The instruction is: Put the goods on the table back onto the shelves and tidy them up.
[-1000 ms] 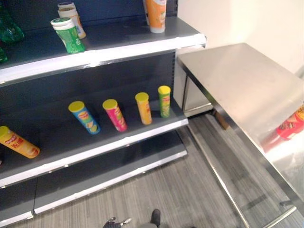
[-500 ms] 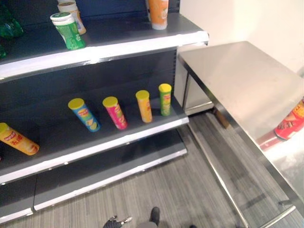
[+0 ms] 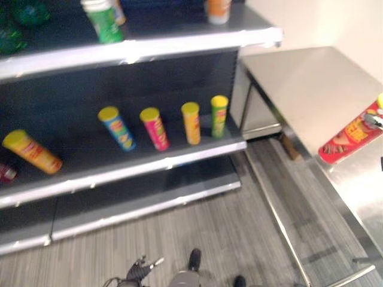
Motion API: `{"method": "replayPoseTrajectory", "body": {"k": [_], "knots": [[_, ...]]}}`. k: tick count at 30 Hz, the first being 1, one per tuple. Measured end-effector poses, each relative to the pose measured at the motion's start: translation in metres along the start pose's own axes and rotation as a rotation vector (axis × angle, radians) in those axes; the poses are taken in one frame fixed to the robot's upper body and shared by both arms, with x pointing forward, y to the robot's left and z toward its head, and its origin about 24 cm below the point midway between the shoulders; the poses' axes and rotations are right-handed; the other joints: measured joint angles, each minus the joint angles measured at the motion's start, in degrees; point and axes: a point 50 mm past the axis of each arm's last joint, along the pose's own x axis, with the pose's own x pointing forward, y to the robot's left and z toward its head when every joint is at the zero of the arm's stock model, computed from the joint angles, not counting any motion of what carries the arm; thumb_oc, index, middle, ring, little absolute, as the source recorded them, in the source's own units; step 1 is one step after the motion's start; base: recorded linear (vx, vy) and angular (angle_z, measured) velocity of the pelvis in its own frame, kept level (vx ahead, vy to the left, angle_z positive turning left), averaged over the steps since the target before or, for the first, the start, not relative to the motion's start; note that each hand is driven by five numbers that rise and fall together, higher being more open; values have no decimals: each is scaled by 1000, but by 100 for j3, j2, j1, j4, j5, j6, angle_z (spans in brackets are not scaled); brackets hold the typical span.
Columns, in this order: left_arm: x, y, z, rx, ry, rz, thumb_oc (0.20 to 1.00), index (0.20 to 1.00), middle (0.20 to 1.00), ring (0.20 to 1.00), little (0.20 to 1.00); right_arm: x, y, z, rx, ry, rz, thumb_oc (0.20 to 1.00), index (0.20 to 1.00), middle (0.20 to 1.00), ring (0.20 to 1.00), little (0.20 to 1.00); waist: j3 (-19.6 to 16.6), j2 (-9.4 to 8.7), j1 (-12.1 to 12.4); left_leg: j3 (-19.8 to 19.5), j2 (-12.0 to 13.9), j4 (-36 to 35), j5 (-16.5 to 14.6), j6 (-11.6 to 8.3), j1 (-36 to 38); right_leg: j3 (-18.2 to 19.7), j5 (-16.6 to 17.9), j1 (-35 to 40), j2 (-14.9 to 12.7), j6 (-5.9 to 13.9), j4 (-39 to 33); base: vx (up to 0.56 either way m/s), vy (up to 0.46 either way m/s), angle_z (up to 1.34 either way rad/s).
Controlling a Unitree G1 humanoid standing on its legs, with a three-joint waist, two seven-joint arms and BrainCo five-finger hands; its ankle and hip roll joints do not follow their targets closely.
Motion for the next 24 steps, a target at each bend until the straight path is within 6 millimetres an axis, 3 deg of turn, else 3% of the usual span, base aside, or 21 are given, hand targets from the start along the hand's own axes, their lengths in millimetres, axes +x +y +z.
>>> {"method": "replayPoseTrajectory", "body": {"k": [2,3,5,7,9,10,12,13,14,15,16,17,20,21,22,24], "knots": [[1,-2,-6,-7,33,0,1000,1000,1000,1000,1000,-1,5,5,-12,-29,18,200,200,200,200,200,116,245,142,150,134,91,-237,3,-373,-487,20,-85,178,-189,129,-214,66,99],[3,-2,-4,-12,34,2,1000,1000,1000,1000,1000,-4,6,6,-16,-31,21,200,200,200,200,200,184,182,69,406,171,138,-597,-178,-465,-737,22,-175,25,-274,168,-105,92,107],[3,-2,-5,-18,51,4,1000,1000,1000,1000,1000,-8,14,8,-33,-47,64,200,200,200,200,200,351,-119,185,1185,291,128,-612,-142,-429,-922,103,-307,-426,-337,154,-97,179,75],[2,-2,-8,-19,60,4,1000,1000,1000,1000,1000,-9,14,10,-52,-56,60,200,200,200,200,200,388,-189,156,1335,629,339,-658,-208,-216,-1151,121,-224,-642,-328,172,-53,190,65],[2,-1,-9,-29,63,11,1000,1000,1000,1000,1000,-10,15,9,-57,-55,64,200,200,200,200,200,367,-131,-115,1583,1069,454,-672,-227,99,-1409,122,22,-740,-322,184,28,263,96],[2,-3,-7,-32,53,7,1000,1000,1000,1000,1000,-11,14,9,-65,-53,67,200,200,200,200,200,350,-101,-219,1604,1156,387,-625,-162,254,-1436,131,111,-776,-280,184,89,333,70],[2,-8,-5,-42,39,-7,1000,1000,1000,1000,1000,-12,11,7,-70,-43,56,200,200,200,200,200,308,14,-292,1863,1412,367,-665,-225,475,-1416,182,140,-945,-202,267,79,152,39],[2,-8,-4,-61,37,-9,1000,1000,1000,1000,1000,-13,10,7,-73,-42,58,200,200,200,200,200,241,149,-331,1868,1423,284,-485,-92,633,-1400,221,165,-926,-70,264,62,219,23],[0,-11,-3,-75,28,-14,1000,1000,1000,1000,1000,-13,9,7,-88,-41,67,200,200,200,200,200,161,287,-346,1816,1433,261,26,-125,769,-1413,255,197,-948,139,273,91,345,18],[1,-10,-2,-76,22,-13,1000,1000,1000,1000,1000,-15,8,5,-88,-36,63,200,200,200,200,200,154,290,-368,1811,1408,234,-55,-198,787,-1426,273,223,-983,176,279,83,375,43],[3,-6,7,-72,-5,-6,1000,1000,1000,1000,1000,-21,13,-1,-60,-4,56,200,200,200,200,200,153,98,-422,1782,1138,161,-144,-269,765,-1464,422,223,-1290,347,389,95,414,53],[4,-5,10,-67,-13,-4,1000,1000,1000,1000,1000,-23,16,-3,-53,5,56,200,200,200,200,200,149,-3,-423,1796,1002,164,-147,-267,754,-1476,514,242,-1436,358,393,78,422,56],[5,0,15,-8,-27,-14,1000,1000,1000,1000,1000,-28,26,-3,-20,10,61,200,200,200,200,200,15,-209,-226,1816,379,179,-450,51,756,-1475,930,264,-2050,402,471,51,492,34],[5,3,16,13,-30,-11,1000,1000,1000,1000,1000,-27,27,0,-27,-6,71,200,200,200,200,200,14,-211,-196,1809,265,173,-553,99,744,-1471,987,247,-2164,480,499,70,666,28],[5,10,21,36,-46,-1,1000,1000,1000,1000,1000,-24,33,4,-36,-23,81,200,200,200,200,200,6,-259,-164,1849,-15,209,-670,225,645,-1451,1125,108,-2452,610,636,77,663,9],[0,17,26,77,-82,-6,1000,1000,1000,1000,1000,-27,40,1,-71,-4,115,200,200,200,200,200,-6,-237,-167,1959,-266,257,-690,490,572,-1232,1644,-165,-2760,511,919,-11,505,-1]]}}
